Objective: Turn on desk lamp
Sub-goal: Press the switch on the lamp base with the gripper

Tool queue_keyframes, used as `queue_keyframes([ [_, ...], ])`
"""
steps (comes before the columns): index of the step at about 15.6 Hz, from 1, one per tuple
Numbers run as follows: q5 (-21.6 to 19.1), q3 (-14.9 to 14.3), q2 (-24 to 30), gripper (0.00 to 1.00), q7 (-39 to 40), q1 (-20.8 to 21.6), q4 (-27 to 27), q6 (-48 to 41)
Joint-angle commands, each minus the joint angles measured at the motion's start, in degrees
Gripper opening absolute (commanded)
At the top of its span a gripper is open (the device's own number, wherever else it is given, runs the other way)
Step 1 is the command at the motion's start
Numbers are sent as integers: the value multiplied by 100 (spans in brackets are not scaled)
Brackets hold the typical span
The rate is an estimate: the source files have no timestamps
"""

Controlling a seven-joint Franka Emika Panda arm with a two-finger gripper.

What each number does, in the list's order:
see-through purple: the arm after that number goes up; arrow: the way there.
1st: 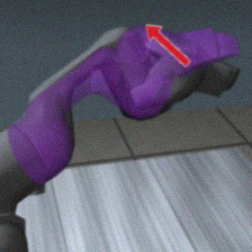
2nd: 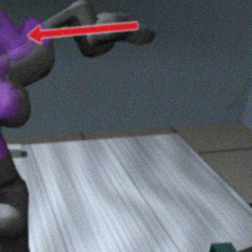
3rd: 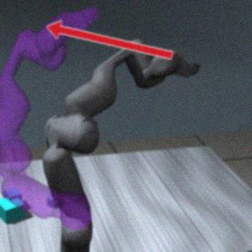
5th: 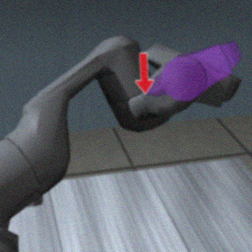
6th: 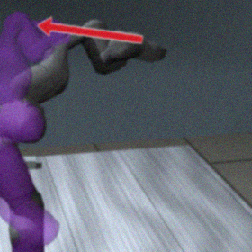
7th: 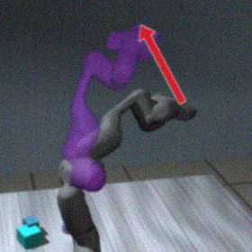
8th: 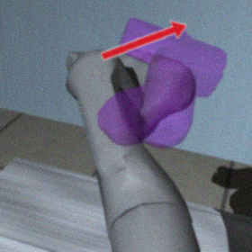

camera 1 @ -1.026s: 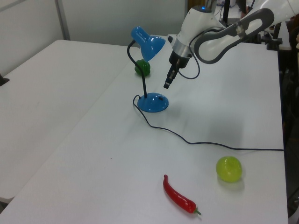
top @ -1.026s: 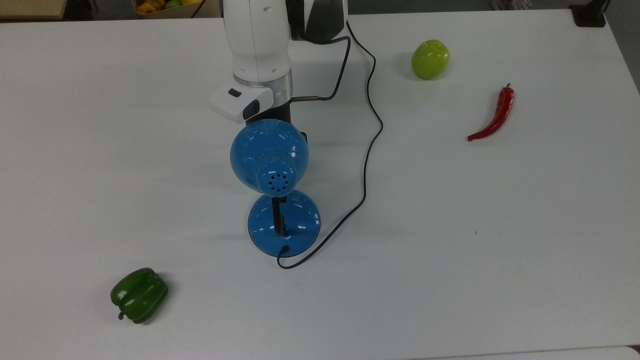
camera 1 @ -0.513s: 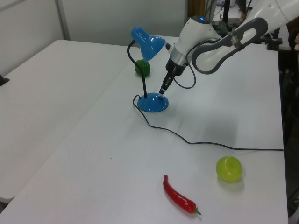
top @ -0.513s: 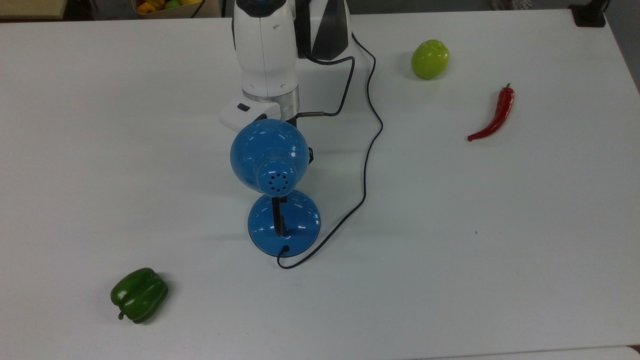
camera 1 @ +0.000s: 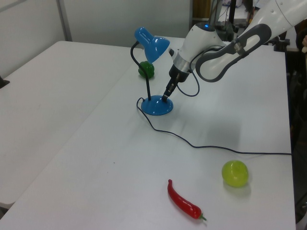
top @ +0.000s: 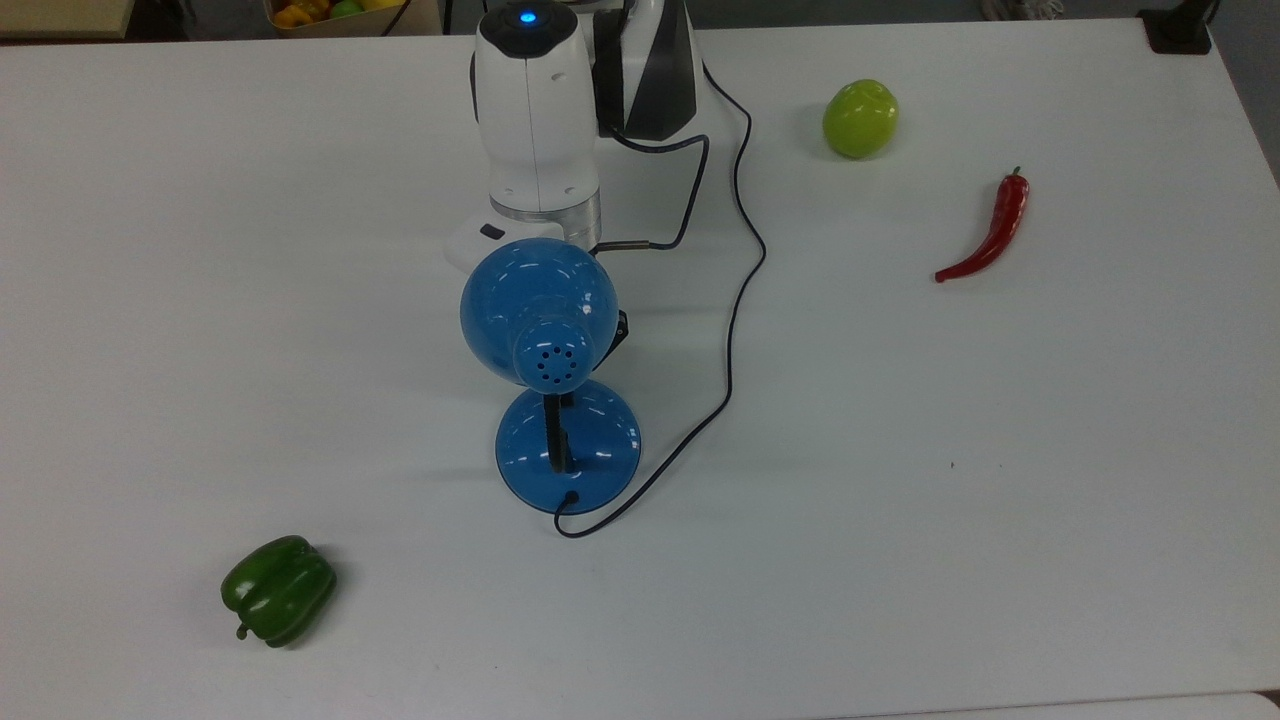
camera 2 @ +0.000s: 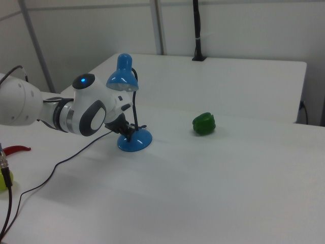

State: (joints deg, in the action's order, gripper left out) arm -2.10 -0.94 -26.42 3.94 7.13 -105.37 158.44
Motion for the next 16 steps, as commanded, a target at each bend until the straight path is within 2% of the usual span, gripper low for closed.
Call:
queue_keyframes([
  [1,-19,-55,-21,0,-95,122,-71,169],
  [16,26,-55,-127,0,-69,122,-168,442],
])
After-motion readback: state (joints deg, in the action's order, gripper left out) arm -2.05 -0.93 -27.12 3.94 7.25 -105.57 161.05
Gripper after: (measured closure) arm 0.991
